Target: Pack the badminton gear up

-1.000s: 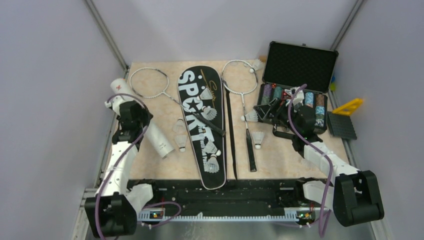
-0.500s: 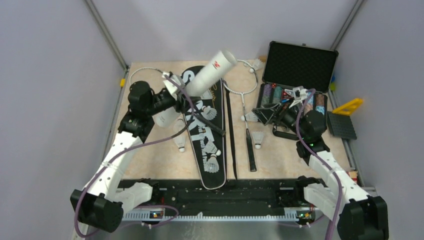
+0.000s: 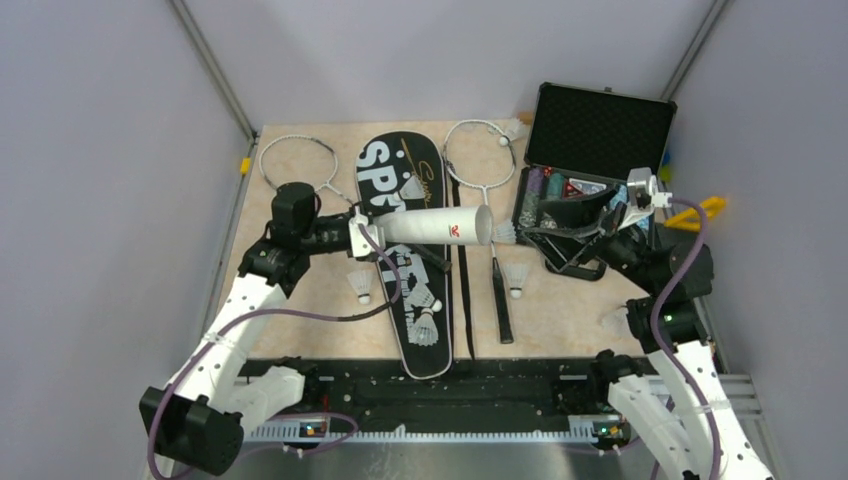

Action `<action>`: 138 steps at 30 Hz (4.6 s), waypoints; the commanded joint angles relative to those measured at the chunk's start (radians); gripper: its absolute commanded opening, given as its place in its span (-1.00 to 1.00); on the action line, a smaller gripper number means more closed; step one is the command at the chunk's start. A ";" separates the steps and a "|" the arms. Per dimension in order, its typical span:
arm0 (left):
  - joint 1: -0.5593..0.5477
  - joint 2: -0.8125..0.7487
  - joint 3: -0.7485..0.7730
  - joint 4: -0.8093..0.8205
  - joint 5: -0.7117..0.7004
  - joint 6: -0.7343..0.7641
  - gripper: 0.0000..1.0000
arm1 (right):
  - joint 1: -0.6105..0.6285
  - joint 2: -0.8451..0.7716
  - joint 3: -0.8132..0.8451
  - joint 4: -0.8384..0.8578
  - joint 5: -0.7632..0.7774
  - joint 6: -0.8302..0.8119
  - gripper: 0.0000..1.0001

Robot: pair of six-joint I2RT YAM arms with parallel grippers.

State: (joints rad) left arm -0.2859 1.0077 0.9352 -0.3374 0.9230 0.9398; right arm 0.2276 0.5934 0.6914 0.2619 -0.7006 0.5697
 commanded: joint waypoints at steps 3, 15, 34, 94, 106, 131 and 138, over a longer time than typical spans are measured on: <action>0.003 -0.011 -0.007 0.005 0.023 0.107 -0.21 | 0.024 0.110 0.134 0.024 -0.166 0.137 0.52; 0.003 0.043 0.004 0.024 -0.026 0.055 -0.22 | 0.342 0.359 0.366 -0.322 0.014 -0.111 0.16; 0.002 0.019 -0.052 0.103 -0.030 0.011 -0.22 | 0.386 0.377 0.354 -0.487 0.108 -0.182 0.01; 0.002 -0.473 -0.542 0.757 -0.814 -0.862 -0.28 | 0.548 0.296 0.051 -0.639 0.710 -0.175 0.96; 0.002 -0.471 -0.588 0.823 -0.785 -0.835 -0.27 | 1.061 0.740 0.068 -0.139 0.929 -0.742 0.91; 0.002 -0.351 -0.613 0.890 -0.577 -0.730 -0.26 | 1.059 0.626 0.138 -0.289 0.926 -0.628 -0.99; 0.002 -0.384 -0.670 0.936 -0.485 -0.678 -0.26 | 0.776 0.451 0.334 -0.549 0.664 -0.330 -1.00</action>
State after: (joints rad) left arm -0.2859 0.6540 0.2886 0.4892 0.3573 0.2127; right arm 1.1694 1.1404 0.9020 -0.1467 0.1425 0.0479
